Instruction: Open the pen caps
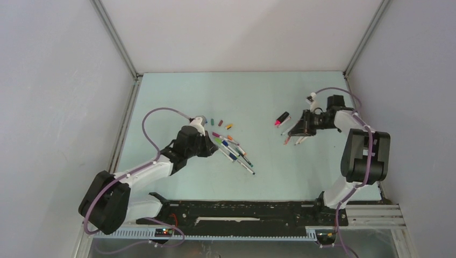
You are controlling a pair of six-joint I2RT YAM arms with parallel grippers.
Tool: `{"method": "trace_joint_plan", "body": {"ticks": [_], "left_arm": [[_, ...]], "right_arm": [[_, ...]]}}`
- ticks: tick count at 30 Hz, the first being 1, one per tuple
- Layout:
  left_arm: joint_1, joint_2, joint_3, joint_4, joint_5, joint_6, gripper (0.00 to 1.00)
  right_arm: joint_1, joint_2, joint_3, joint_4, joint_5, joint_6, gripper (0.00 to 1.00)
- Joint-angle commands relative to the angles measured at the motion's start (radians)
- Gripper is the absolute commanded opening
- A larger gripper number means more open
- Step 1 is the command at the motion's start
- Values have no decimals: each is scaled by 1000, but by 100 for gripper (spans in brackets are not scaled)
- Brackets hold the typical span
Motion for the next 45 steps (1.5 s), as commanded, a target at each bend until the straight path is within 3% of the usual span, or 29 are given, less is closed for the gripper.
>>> {"method": "trace_joint_plan", "body": {"ticks": [1,10,21,26,34,40,45], "left_arm": [[3,22,46,-57,-111,14,0],[34,114,92,-143,-327,-39,0],[78,210,144,-172,-363,-41,2],[95,223,158,-173,-316,-37,1],[91,161,159,34,39,-31,2],[40,389,429,-10,103,-28,2],[-16,574,636,-151,73,9,3]], "right_arm": [[-109,-79,-60,-130,40,-9,0],[-249,-77,-155,8,294,204,0],[-358,34,-155,40,292,261,5],[-365,43,-155,47,280,259,6],[-365,62,-152,57,288,264,10],[-365,90,-133,60,290,271,11],[-365,100,-126,59,287,270,13]]}}
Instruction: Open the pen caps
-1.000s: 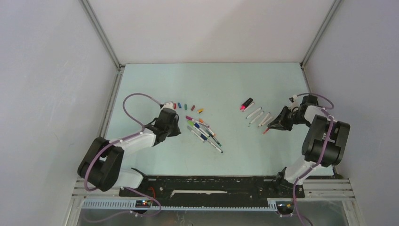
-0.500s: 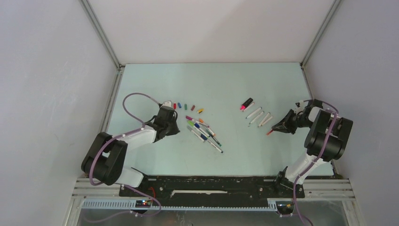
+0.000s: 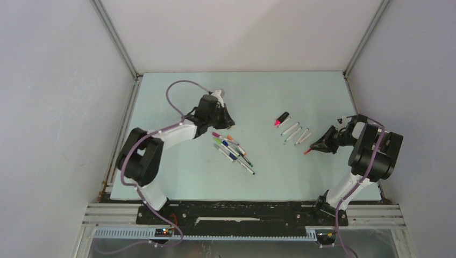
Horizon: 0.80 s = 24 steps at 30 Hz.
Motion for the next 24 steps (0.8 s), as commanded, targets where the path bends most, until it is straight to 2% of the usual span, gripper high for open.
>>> {"method": "trace_joint_plan", "body": {"ticks": [1,6,11,21,24], "left_arm": [[-50,129,171,-121,7,43,3],[-70,233,289,-232,-77,83,5],[-81,305,371,-291,-96,112,10],[-81,323,424,-325,-89,130,36],[-81,315,430,-329,-79,138,38]], "right_arm": [[0,22,34,18,8,-3,13],[0,25,42,14,0,-10,17],[0,8,53,-4,-10,-26,27],[34,-121,62,-33,-18,-94,34],[77,-182,80,-46,-29,-148,36]]}}
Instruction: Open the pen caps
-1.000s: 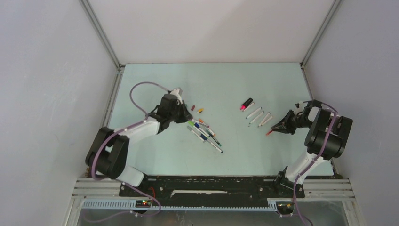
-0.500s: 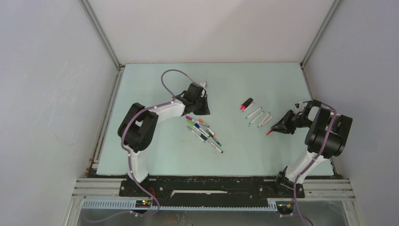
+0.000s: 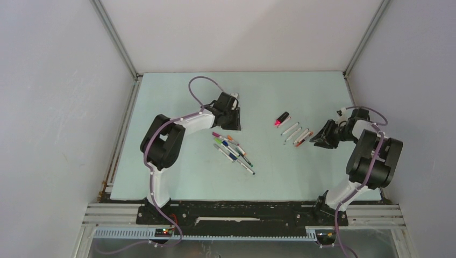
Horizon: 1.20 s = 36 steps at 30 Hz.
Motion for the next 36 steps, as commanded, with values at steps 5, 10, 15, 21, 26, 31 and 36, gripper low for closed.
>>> {"method": "trace_joint_plan", "body": {"ticks": [5,10,15,21,26,31,36], "left_arm": [[-3,-136,-13,44,-22,46,39],[-2,-422,-214,185,-93,69,44],[4,-726,-494,313,-232,80,61],[125,-1004,-794,342,-206,-94,99],[171,-1206,-974,312,-230,-167,99],[178,-1292,-1024,260,-308,-194,98],[179,-1298,-1018,229,-340,-194,97]], "right_arm": [[210,-229,126,-96,-103,-376,37],[494,-365,156,-171,-216,-809,42],[731,-320,150,-109,-217,-1069,75],[933,-72,367,-65,-34,-895,70],[1030,170,609,-106,134,-756,52],[1078,361,811,-163,219,-697,43],[1105,452,879,-195,270,-686,41]]}}
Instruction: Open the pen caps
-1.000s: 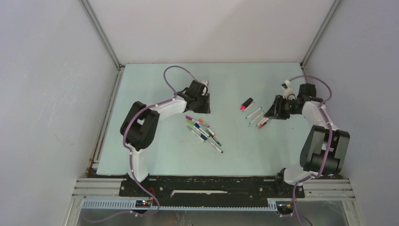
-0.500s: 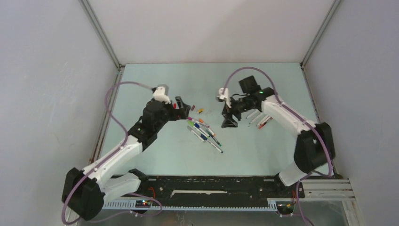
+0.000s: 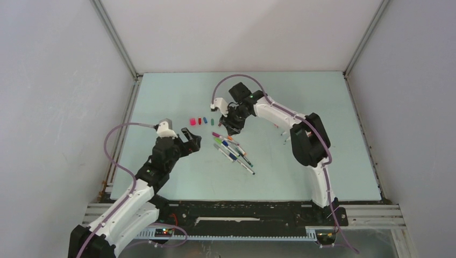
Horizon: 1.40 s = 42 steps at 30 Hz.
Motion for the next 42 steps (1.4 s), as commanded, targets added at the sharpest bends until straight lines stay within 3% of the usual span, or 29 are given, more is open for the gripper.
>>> {"method": "trace_joint_plan", "body": {"ticks": [1,35,39,42], "left_arm": [[7,-7,-12,-18,-61,-26,97],[8,-122,-83,-53,-129,-97,96],[8,-135,-88,-56,-127,-100,96],[8,-139,-90,-57,-120,-107,96]], "right_arm": [[20,56,72,-57,87,39,41],[102,265,227,-50,155,51,44],[107,277,240,-48,150,47,42],[108,285,247,-53,137,41,33]]}}
